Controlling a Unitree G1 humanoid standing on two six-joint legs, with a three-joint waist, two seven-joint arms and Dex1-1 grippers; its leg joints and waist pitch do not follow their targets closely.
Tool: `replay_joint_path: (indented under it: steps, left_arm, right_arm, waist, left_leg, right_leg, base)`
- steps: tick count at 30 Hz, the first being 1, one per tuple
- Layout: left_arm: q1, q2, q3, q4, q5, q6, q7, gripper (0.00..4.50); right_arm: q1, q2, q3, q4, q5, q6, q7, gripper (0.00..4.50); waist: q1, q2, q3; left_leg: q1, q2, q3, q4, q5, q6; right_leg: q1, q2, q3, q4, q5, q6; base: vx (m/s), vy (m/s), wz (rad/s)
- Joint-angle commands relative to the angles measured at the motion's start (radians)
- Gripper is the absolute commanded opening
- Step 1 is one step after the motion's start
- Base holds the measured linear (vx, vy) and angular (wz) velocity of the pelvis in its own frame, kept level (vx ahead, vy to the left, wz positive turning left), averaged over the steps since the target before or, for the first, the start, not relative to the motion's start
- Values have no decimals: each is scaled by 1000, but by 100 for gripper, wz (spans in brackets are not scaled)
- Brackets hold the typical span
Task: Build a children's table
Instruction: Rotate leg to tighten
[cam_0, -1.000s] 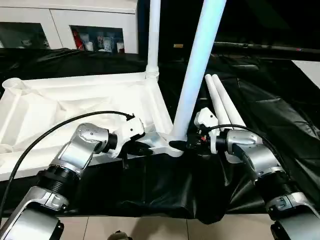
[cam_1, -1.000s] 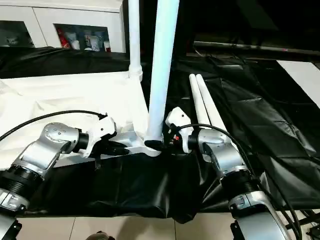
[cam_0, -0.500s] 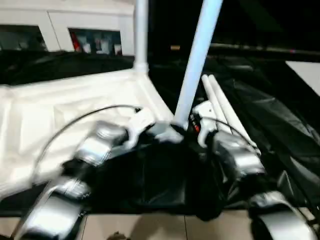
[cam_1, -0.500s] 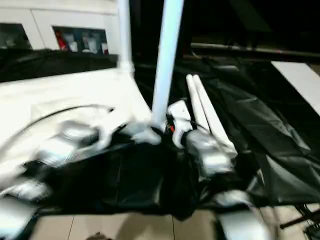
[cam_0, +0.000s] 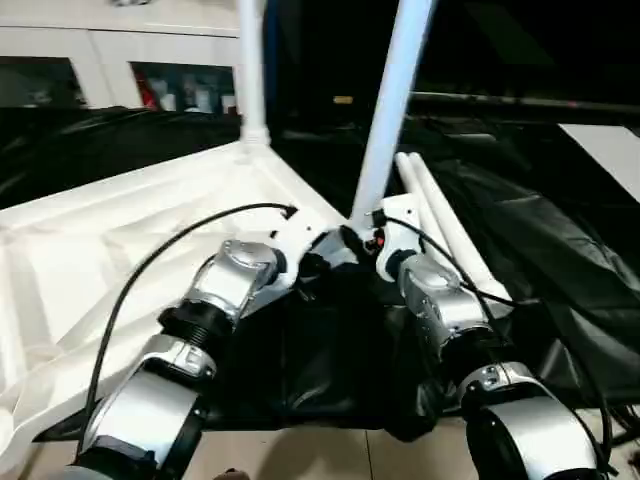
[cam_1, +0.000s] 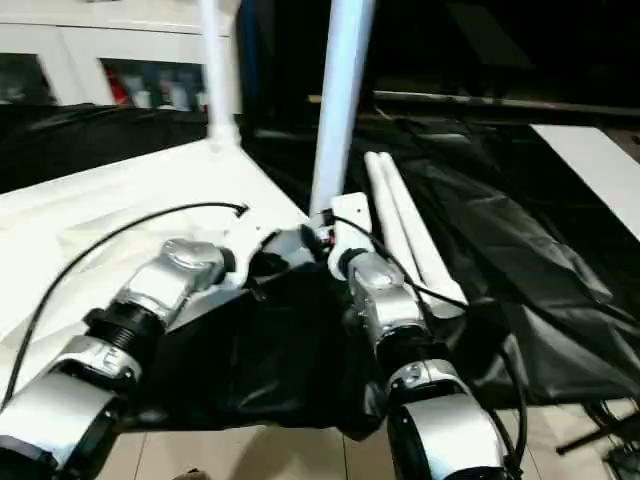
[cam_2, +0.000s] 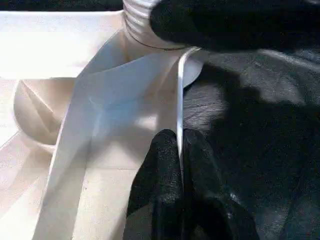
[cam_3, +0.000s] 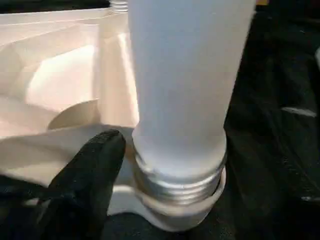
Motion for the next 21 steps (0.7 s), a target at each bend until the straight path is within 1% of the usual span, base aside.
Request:
replay_joint_path:
  steps: [1, 2, 3, 4, 5, 7, 8, 9, 10, 11, 12, 13, 14, 15, 16, 18, 21]
  left_arm:
    - [13, 14, 12, -12, -17, -60, -37, 0]
    - [18, 26, 11, -18, -20, -60, -58, 0]
    - [18, 26, 11, -18, -21, -60, -59, 0]
    - [27, 44, 6, -25, -25, -81, -99, 0]
    - [33, 56, 4, -32, -30, -87, -129, 0]
    - [50, 80, -11, -55, -37, -125, -199, 0]
    - [56, 88, -17, -66, -41, -139, -224, 0]
    - [71, 102, -27, -95, -54, -138, -276, 0]
    - [81, 112, -34, -116, -64, -134, -311, 0]
    - [100, 130, -45, -155, -84, -136, -376, 0]
    - [102, 132, -47, -159, -86, -136, -383, 0]
    - [125, 157, -64, -209, -107, -138, -462, 0]
    - [134, 170, -72, -229, -114, -135, -493, 0]
    - [138, 176, -76, -238, -117, -133, -508, 0]
    - [138, 176, -76, -238, -117, -133, -508, 0]
    - [144, 181, -71, -244, -117, -140, -518, 0]
    - [148, 181, -62, -245, -113, -147, -519, 0]
  right_arm:
    - [21, -25, 57, -68, 0, 9, 151, 370]
    - [35, -54, 69, -96, -4, 9, 199, 370]
    - [35, -56, 69, -97, -4, 9, 201, 370]
    - [56, -101, 85, -135, -8, 10, 270, 370]
    - [68, -129, 93, -156, -7, 12, 313, 370]
    - [89, -172, 106, -193, -5, 16, 390, 370]
    - [95, -183, 110, -204, -5, 17, 410, 370]
    - [105, -203, 120, -224, -3, 21, 448, 370]
    - [111, -216, 128, -237, -1, 23, 472, 370]
    - [120, -234, 136, -261, 6, 34, 508, 370]
    - [121, -236, 137, -264, 6, 36, 512, 370]
    - [130, -254, 146, -290, 12, 46, 550, 370]
    - [135, -263, 153, -303, 15, 51, 574, 370]
    - [138, -269, 158, -311, 15, 53, 588, 370]
    - [138, -269, 158, -311, 15, 53, 588, 370]
    - [145, -283, 175, -331, 12, 61, 626, 370]
    - [150, -288, 182, -342, 11, 71, 652, 370]
  waist:
    - [7, -2, -58]
    - [9, -3, -60]
    - [9, -3, -61]
    - [10, -3, -61]
    - [7, 2, -62]
    - [9, -2, -62]
    - [11, -1, -62]
    - [11, 6, -62]
    - [10, 2, -64]
    - [10, 3, -63]
    - [11, 6, -64]
    - [11, 7, -65]
    - [11, 7, -64]
    - [14, 9, -63]
    - [17, 10, -62]
    - [23, 8, -61]
    - [26, 8, -60]
  left_leg:
    - [-2, 38, -13, -70, -155, 38]
    - [-4, 38, -13, -69, -138, 44]
    - [-5, 38, -13, -68, -114, 57]
    - [-6, 38, -13, -66, -98, 66]
    - [-5, 40, -12, -65, -94, 70]
    - [-5, 40, -11, -64, -90, 80]
    - [-5, 42, -11, -64, -87, 82]
    - [-2, 44, -11, -65, -90, 82]
    - [-3, 45, -11, -64, -86, 83]
    - [-3, 46, -11, -65, -83, 84]
    - [-2, 46, -11, -64, -81, 84]
    - [-2, 48, -12, -64, -80, 85]
    - [-2, 49, -10, -64, -76, 86]
    - [2, 49, -7, -62, -80, 88]
    - [0, 50, -7, -64, -88, 85]
    - [2, 50, -7, -65, -104, 76]
    - [2, 49, -8, -68, -121, 58]
  right_leg:
    - [47, -87, 50, -90, -91, -203]
    - [51, -88, 50, -87, -66, -203]
    - [50, -87, 49, -83, -28, -209]
    - [53, -87, 48, -83, -6, -212]
    - [50, -87, 48, -80, 9, -221]
    - [52, -86, 47, -81, 25, -231]
    - [52, -87, 47, -79, 30, -233]
    - [50, -87, 47, -79, 31, -241]
    - [52, -88, 46, -76, 46, -249]
    - [50, -87, 47, -76, 51, -252]
    - [50, -87, 47, -74, 58, -259]
    - [51, -88, 45, -72, 67, -267]
    - [48, -86, 46, -72, 73, -269]
    - [44, -84, 46, -72, 74, -274]
    - [44, -85, 45, -72, 63, -275]
    - [43, -86, 46, -75, 34, -266]
    - [44, -87, 46, -79, 2, -257]
  base:
    - [0, 0, 0]
    - [0, 0, 0]
    - [0, 0, 0]
    - [0, 0, 0]
    - [0, 0, 0]
    - [0, 0, 0]
    - [0, 0, 0]
    - [0, 0, 0]
    - [0, 0, 0]
    - [0, 0, 0]
    - [0, 0, 0]
    - [0, 0, 0]
    - [0, 0, 0]
    - [0, 0, 0]
    - [0, 0, 0]
    - [0, 0, 0]
    - [0, 0, 0]
